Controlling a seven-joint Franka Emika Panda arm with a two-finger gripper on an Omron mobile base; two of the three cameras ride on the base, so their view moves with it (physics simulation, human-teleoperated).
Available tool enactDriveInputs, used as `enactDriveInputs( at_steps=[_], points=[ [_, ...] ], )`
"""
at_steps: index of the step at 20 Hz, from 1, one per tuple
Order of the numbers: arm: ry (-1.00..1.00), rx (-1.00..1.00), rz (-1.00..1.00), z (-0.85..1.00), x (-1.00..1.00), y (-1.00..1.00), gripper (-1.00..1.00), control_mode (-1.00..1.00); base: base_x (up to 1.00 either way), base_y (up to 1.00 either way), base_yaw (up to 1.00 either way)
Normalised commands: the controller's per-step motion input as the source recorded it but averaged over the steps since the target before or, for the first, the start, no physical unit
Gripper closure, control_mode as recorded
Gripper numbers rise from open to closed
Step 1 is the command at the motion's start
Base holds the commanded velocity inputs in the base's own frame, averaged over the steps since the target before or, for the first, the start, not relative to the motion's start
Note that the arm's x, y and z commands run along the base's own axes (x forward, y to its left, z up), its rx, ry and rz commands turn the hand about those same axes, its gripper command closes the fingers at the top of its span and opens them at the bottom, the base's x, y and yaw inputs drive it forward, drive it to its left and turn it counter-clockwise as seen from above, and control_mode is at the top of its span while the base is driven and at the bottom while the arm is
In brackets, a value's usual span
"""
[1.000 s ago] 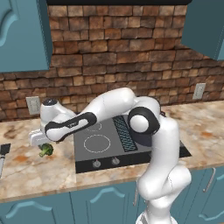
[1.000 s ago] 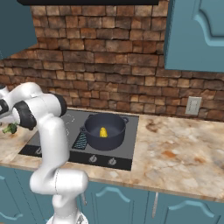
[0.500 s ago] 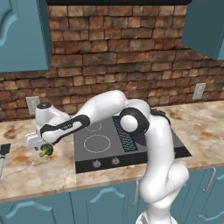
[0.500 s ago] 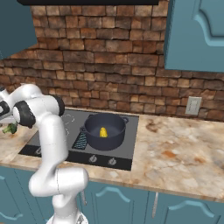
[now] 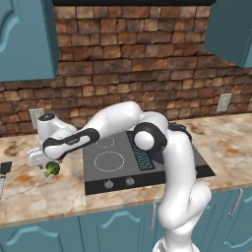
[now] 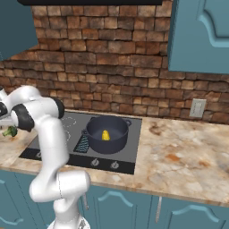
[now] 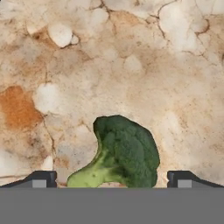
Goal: Put the broccoli and corn in the pot. Retrieve the spatula and lightly stir the vegetables in the pot.
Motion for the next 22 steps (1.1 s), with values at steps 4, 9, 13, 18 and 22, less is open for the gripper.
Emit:
enactDriveInputs(
  at_steps=[4,9,13,18,22],
  points=[
    [0.00,0.00,0.00,0.00,0.00,-0.38,-1.00,-1.00,0.00,0.00,0.00],
    [0.00,0.00,0.00,0.00,0.22,0.11,-1.00,-1.00,0.00,0.00,0.00],
    [0.05,0.00,0.04,0.00,0.00,0.08,-1.00,-1.00,0.00,0.00,0.00],
    [0.00,0.00,0.04,-0.15,0.00,0.00,-1.00,-1.00,0.00,0.00,0.00],
    [0.09,0.00,0.03,-0.17,0.00,0.12,-1.00,-1.00,0.00,0.00,0.00]
  ],
)
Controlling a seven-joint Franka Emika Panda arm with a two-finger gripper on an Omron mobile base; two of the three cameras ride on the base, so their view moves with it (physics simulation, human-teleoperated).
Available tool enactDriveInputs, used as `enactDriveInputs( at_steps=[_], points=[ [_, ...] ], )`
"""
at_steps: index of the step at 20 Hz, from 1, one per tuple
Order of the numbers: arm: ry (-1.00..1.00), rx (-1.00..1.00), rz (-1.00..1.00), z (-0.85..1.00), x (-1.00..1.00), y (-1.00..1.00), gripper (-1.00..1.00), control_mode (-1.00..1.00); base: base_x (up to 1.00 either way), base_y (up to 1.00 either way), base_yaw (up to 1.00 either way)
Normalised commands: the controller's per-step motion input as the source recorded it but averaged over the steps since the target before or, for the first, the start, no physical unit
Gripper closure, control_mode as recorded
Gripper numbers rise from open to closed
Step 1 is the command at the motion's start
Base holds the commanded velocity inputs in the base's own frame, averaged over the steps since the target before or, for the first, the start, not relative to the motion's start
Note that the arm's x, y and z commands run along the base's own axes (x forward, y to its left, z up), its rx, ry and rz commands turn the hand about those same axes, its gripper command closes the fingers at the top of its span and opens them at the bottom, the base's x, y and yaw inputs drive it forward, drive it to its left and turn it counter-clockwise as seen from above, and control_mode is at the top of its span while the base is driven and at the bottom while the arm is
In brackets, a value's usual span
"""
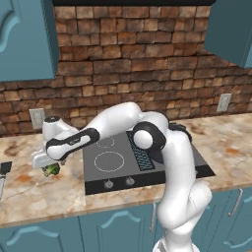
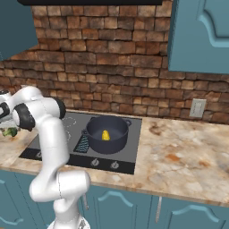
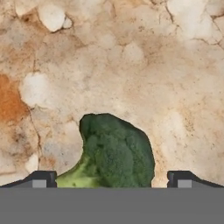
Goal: Put the broccoli and corn in the pot. Retrieve the spatula and lightly stir the vegetables in the pot.
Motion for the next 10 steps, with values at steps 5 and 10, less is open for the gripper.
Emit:
enactDriveInputs(
  at_steps=[5,10],
  points=[
    [0.08,0.00,0.03,-0.27,0.00,0.05,-1.00,-1.00,0.00,0.00,0.00],
    [0.03,0.00,0.03,-0.12,0.02,0.03,-1.00,-1.00,0.00,0.00,0.00]
  ],
)
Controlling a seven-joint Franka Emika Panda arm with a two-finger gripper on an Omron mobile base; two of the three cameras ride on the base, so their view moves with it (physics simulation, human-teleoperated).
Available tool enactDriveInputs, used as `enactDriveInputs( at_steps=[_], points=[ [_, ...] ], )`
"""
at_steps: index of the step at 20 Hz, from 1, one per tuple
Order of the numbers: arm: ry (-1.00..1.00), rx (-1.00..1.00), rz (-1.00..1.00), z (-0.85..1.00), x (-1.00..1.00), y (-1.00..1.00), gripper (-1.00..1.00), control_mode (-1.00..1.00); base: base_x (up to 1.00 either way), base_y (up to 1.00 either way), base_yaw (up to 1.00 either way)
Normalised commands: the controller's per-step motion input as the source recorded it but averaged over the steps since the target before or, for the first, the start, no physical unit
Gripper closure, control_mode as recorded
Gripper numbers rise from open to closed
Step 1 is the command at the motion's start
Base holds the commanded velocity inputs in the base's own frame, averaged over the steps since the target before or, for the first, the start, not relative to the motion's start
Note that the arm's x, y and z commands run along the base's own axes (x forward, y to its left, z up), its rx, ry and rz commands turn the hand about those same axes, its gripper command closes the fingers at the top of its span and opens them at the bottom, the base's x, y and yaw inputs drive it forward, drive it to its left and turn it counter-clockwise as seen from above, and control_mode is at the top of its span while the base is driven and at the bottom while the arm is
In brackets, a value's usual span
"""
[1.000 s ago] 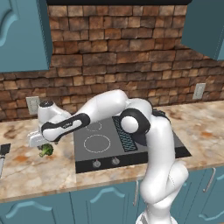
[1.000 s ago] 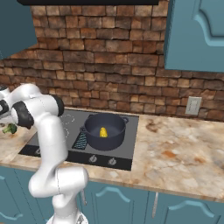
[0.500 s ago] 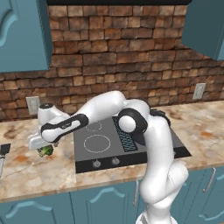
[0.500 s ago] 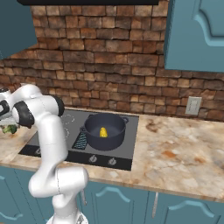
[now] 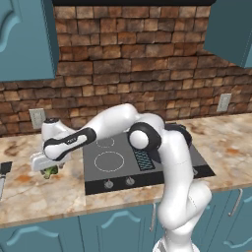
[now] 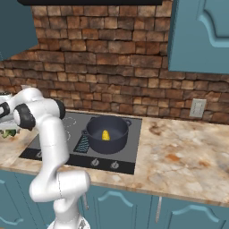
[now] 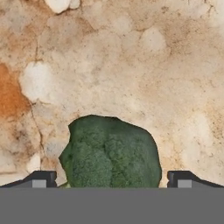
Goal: Put the broccoli and corn in the pot. Retrieve the spatula and lightly stir the vegetables in the pot.
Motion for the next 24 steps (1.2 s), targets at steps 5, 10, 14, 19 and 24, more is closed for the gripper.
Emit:
enactDriveInputs(
  at_steps=[5,10,14,19,24],
  points=[
    [-0.01,0.00,0.00,-0.02,0.16,0.07,-1.00,-1.00,0.00,0.00,0.00],
    [-0.03,0.00,0.01,-0.20,0.00,0.02,-1.00,-1.00,0.00,0.00,0.00],
    [-0.13,0.00,0.03,-0.40,0.00,0.13,-1.00,-1.00,0.00,0.00,0.00],
    [0.00,0.00,0.01,-0.06,0.00,0.03,1.00,-1.00,0.00,0.00,0.00],
    [0.01,0.00,0.00,0.00,0.00,-0.04,1.00,-1.00,0.00,0.00,0.00]
  ],
)
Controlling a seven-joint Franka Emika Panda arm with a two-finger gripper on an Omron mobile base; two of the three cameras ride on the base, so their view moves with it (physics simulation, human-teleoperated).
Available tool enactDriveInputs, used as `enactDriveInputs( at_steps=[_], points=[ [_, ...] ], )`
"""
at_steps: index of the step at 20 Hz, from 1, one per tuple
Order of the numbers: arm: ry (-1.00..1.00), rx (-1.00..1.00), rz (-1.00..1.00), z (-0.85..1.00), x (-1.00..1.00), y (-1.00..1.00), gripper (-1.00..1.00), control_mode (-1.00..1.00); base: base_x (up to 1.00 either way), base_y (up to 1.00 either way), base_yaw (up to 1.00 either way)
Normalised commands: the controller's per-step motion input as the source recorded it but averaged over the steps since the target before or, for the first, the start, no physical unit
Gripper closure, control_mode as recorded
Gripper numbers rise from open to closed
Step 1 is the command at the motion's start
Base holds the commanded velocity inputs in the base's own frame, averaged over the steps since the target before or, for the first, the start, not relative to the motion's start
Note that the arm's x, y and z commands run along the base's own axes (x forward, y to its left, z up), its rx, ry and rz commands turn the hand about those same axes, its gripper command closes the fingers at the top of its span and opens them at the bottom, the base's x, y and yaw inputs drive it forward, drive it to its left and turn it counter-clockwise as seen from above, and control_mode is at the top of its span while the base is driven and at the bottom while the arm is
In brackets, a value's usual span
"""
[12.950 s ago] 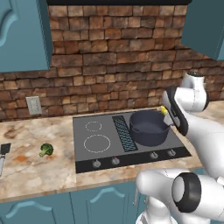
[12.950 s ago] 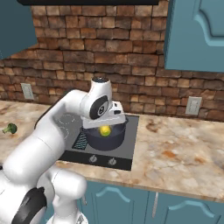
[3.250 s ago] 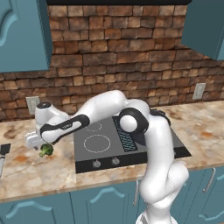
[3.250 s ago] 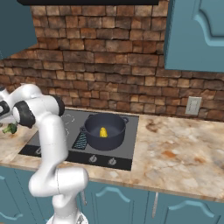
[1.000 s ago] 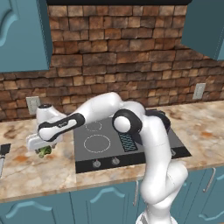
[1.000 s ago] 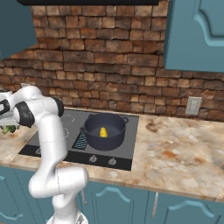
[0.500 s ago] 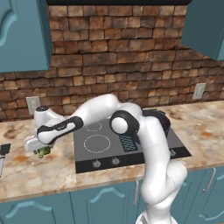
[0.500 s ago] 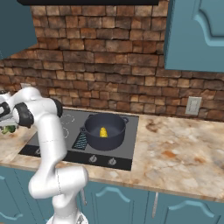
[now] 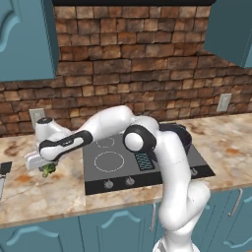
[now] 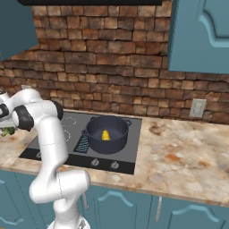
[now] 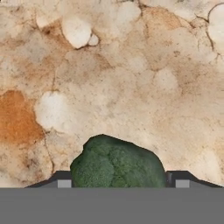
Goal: Put the broccoli and corn in the pot. Retrieve the spatula and lightly stir the vegetables in the pot.
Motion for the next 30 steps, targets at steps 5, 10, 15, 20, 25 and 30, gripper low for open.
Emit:
enactDriveInputs(
  at_steps=[5,10,15,20,25,30],
  points=[
    [0.00,0.00,-0.03,0.21,-0.52,-0.51,1.00,-1.00,0.00,0.00,0.00],
    [-0.07,0.01,-0.08,0.53,-0.55,-0.69,1.00,-1.00,0.00,0.00,0.00],
    [-0.09,0.03,-0.11,0.55,-0.34,-0.90,1.00,-1.00,0.00,0.00,0.00],
    [-0.18,0.12,-0.16,0.32,-0.17,-1.00,1.00,-1.00,0.00,0.00,0.00],
    [-0.10,0.11,-0.17,0.40,-0.04,-1.00,1.00,-1.00,0.00,0.00,0.00],
    [0.00,0.03,-0.14,0.72,0.00,-1.00,1.00,-1.00,0.00,0.00,0.00]
  ],
)
